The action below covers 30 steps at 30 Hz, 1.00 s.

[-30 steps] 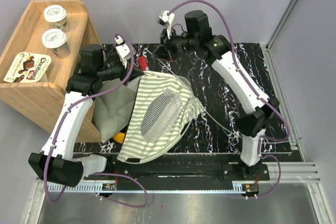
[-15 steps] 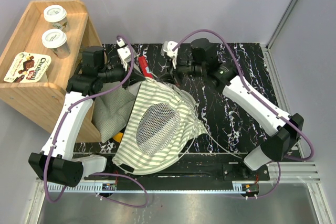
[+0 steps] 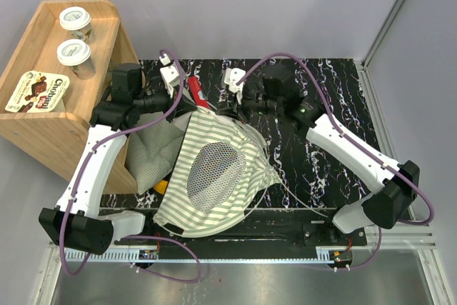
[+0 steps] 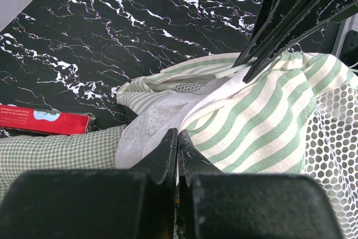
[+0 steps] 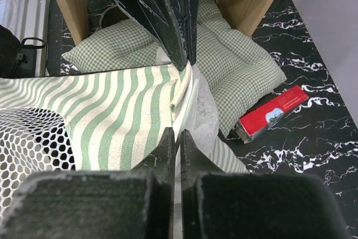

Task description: Set up the pet tent

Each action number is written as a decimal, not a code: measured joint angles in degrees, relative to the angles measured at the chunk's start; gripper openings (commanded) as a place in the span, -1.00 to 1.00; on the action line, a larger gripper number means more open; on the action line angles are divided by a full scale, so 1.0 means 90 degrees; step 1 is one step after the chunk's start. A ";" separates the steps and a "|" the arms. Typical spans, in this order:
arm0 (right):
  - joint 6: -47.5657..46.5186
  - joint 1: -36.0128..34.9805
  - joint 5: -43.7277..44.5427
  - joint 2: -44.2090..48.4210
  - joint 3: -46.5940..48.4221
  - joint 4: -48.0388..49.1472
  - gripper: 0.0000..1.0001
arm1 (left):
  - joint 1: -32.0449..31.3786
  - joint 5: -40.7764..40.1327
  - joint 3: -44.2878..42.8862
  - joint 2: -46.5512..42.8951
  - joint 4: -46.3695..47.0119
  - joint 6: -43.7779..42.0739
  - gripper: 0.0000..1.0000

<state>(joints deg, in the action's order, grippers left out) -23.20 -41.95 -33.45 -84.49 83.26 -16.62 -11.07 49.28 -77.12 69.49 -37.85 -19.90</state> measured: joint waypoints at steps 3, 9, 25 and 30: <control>-0.0029 0.0000 0.0002 0.0058 -0.0100 0.0073 -1.00 | 0.0002 -0.0002 0.0002 0.0000 -0.0002 -0.0024 -1.00; -0.0027 0.0000 0.0002 0.0073 -0.0299 0.0265 -1.00 | 0.0010 -0.0027 0.0102 -0.0002 0.0010 -0.0061 -1.00; -0.0063 0.0000 0.0168 0.0294 -0.0678 0.0590 -1.00 | 0.0012 -0.0032 0.0134 0.0000 0.0007 -0.0134 -1.00; -0.0063 0.0000 0.0274 0.0294 -0.0721 0.0607 -1.00 | 0.0012 -0.0046 0.0155 0.0000 0.0010 -0.0146 -1.00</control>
<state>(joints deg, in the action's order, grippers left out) -23.77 -41.95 -30.98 -81.84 76.77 -11.16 -10.96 48.86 -75.72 69.49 -37.76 -21.21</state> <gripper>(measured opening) 0.012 0.016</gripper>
